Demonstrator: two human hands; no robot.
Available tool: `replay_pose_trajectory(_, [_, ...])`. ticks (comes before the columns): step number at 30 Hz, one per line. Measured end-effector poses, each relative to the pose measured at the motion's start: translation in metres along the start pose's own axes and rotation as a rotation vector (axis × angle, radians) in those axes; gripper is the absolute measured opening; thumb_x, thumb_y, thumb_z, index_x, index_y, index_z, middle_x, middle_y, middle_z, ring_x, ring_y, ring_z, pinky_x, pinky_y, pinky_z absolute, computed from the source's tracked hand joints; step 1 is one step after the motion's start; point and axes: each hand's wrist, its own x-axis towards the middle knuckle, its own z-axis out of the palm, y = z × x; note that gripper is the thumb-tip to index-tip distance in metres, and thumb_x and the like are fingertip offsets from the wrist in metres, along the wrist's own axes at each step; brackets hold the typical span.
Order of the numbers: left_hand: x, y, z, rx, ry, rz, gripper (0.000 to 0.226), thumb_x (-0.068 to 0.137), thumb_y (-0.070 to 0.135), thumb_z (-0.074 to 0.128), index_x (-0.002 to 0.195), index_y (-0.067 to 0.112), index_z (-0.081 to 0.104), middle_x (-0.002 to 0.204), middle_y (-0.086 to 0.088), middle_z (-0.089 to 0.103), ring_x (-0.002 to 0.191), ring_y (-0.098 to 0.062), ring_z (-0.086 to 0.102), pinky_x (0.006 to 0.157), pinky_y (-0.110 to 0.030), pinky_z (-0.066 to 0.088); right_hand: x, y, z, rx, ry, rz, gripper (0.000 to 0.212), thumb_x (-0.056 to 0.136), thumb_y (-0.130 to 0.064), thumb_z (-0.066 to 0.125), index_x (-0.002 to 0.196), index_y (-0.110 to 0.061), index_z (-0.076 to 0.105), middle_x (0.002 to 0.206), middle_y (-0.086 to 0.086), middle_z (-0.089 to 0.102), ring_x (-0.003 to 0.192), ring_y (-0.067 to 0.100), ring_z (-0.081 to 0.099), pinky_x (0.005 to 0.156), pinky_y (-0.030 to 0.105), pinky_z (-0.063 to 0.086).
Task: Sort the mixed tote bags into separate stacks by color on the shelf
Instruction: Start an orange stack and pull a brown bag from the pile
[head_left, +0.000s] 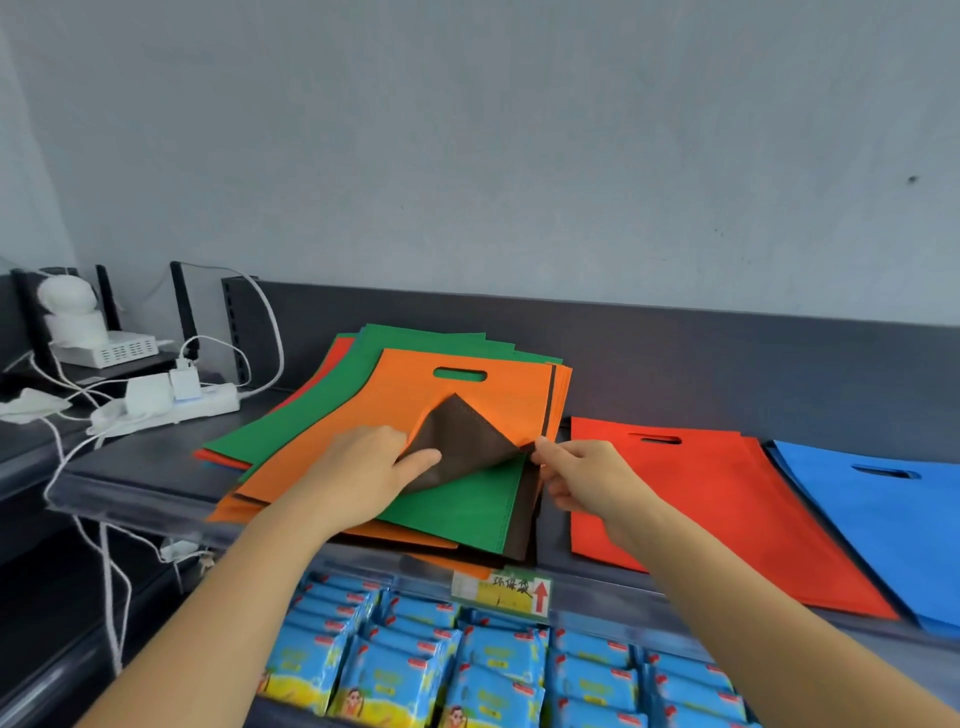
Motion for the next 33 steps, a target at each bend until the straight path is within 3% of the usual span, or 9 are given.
replay_pose_trajectory(9, [-0.003,-0.004,0.002,-0.211,0.099,-0.013,0.059,0.075,0.062,0.061,0.058,0.015,0.031,0.054,0.001,0.028,0.049,-0.015,0.028,0.051,-0.030,0.022,0.000,-0.021,0.006,0.131,-0.009,0.093,0.032,0.093,-0.034,0.056,0.097,-0.002,0.061,0.071,0.008,0.063,0.054,0.011,0.055,0.046,0.017,0.049])
replay_pose_trajectory(14, [-0.005,-0.014,0.004,-0.236,0.040,0.113,0.080,0.061,0.093,0.010,0.060,0.021,0.044,0.053,0.008,0.038,0.046,-0.005,0.034,0.047,-0.020,0.028,0.006,-0.029,0.009,0.181,-0.001,0.195,0.030,0.088,-0.033,0.064,0.086,-0.004,0.057,0.065,0.006,0.057,0.049,0.009,0.048,0.040,0.015,0.043])
replay_pose_trajectory(17, [-0.010,-0.018,0.003,-0.290,-0.060,0.126,0.107,0.054,0.097,-0.005,0.101,0.031,0.065,0.093,0.009,0.067,0.086,-0.002,0.058,0.084,-0.023,0.048,0.010,-0.030,0.013,0.115,-0.005,0.146,0.011,0.082,-0.010,0.069,0.084,-0.004,0.061,0.070,0.009,0.058,0.051,0.011,0.050,0.040,0.014,0.044])
replay_pose_trajectory(19, [-0.014,-0.015,0.000,-0.244,-0.125,0.158,0.108,0.055,0.096,0.001,0.131,0.037,0.050,0.131,0.014,0.055,0.114,-0.001,0.051,0.100,-0.026,0.041,0.013,-0.030,0.016,0.060,0.036,0.044,0.006,0.081,-0.002,0.067,0.085,-0.006,0.065,0.080,0.009,0.063,0.062,0.016,0.059,0.049,0.019,0.049])
replay_pose_trajectory(22, [-0.019,-0.003,-0.008,-0.130,-0.093,0.184,0.105,0.052,0.098,0.020,0.142,0.044,0.028,0.147,0.022,0.026,0.135,-0.002,0.028,0.111,-0.034,0.030,0.015,-0.031,0.013,0.113,0.158,-0.118,0.016,0.085,-0.001,0.061,0.081,-0.015,0.068,0.089,0.009,0.068,0.077,0.020,0.065,0.062,0.028,0.055])
replay_pose_trajectory(27, [-0.008,0.036,-0.007,-0.024,0.021,0.369,0.086,0.070,0.074,0.050,0.144,0.042,0.020,0.138,0.035,0.010,0.127,0.015,0.004,0.113,-0.023,0.012,0.006,-0.034,-0.024,0.334,0.257,-0.161,0.012,0.087,-0.002,0.060,0.085,-0.010,0.069,0.092,0.015,0.069,0.079,0.023,0.066,0.076,0.040,0.057])
replay_pose_trajectory(29, [-0.002,0.053,0.002,-0.028,0.140,0.421,0.063,0.085,0.038,0.064,0.141,0.039,0.034,0.142,0.029,0.026,0.129,0.011,0.019,0.110,-0.021,0.018,-0.001,-0.030,-0.050,0.420,0.269,-0.116,0.010,0.087,-0.001,0.059,0.088,-0.007,0.068,0.095,0.015,0.070,0.085,0.027,0.067,0.082,0.043,0.056])
replay_pose_trajectory(31, [0.005,0.071,0.012,-0.009,0.254,0.463,0.062,0.074,0.004,0.071,0.128,0.032,0.057,0.132,0.018,0.053,0.123,-0.004,0.048,0.100,-0.026,0.037,-0.009,-0.022,-0.080,0.480,0.289,-0.088,0.010,0.088,0.000,0.059,0.092,-0.005,0.067,0.099,0.016,0.070,0.091,0.030,0.068,0.084,0.045,0.056])
replay_pose_trajectory(33, [0.011,0.093,0.023,-0.015,0.327,0.513,0.060,0.060,-0.006,0.077,0.110,0.026,0.070,0.113,0.011,0.067,0.103,-0.014,0.065,0.081,-0.031,0.051,-0.018,-0.011,-0.112,0.505,0.330,-0.079,0.013,0.088,0.001,0.059,0.097,-0.003,0.067,0.100,0.018,0.070,0.091,0.030,0.067,0.085,0.045,0.055])
